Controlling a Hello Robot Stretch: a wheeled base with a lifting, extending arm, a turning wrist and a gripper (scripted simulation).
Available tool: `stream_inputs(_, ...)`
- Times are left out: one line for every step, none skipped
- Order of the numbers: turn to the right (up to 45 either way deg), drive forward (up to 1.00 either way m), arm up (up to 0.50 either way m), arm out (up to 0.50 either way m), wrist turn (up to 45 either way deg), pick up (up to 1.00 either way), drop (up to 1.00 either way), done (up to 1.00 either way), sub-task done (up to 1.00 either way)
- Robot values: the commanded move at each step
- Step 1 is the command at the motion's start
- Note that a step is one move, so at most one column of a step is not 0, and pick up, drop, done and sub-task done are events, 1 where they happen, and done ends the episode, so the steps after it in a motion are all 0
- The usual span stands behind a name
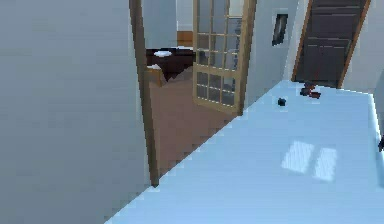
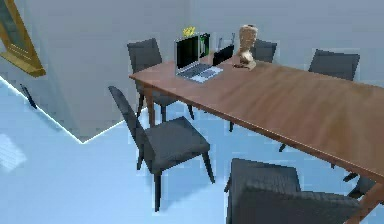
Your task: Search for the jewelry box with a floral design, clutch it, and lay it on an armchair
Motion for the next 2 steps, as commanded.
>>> stream_inputs(15.0,0.00,0.00,0.00,0.0,0.00,0.00,0.00,0.00)
stream_inputs(0.0,1.00,0.00,0.00,0.0,0.00,0.00,0.00,0.00)
